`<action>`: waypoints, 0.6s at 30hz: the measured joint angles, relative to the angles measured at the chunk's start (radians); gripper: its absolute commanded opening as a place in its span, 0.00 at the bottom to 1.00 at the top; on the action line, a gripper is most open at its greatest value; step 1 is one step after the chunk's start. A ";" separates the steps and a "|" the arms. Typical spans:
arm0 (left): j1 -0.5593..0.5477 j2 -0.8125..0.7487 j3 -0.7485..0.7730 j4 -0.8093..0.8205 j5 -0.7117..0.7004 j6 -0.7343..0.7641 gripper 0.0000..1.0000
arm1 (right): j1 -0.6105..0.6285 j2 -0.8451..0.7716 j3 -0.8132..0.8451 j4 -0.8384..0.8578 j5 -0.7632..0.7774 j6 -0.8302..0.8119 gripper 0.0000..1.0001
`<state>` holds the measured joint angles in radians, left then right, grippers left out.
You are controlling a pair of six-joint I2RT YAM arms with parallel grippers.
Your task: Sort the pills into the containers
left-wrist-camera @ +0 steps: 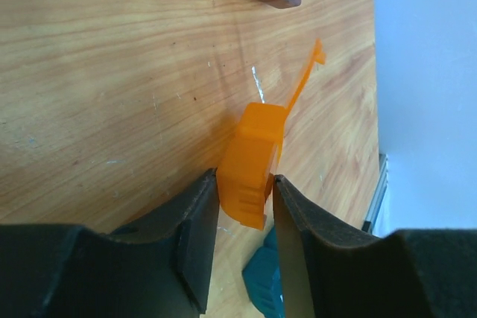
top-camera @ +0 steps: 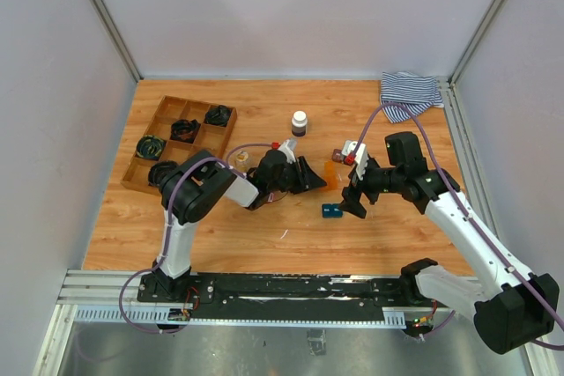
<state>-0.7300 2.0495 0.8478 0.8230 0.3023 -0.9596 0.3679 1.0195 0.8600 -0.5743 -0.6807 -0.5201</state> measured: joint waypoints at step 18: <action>0.000 -0.116 0.000 -0.211 -0.122 0.127 0.52 | 0.000 -0.001 0.000 0.000 0.000 0.000 0.99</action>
<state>-0.7300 1.9339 0.8478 0.6117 0.1799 -0.8330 0.3676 1.0187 0.8600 -0.5743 -0.6811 -0.5201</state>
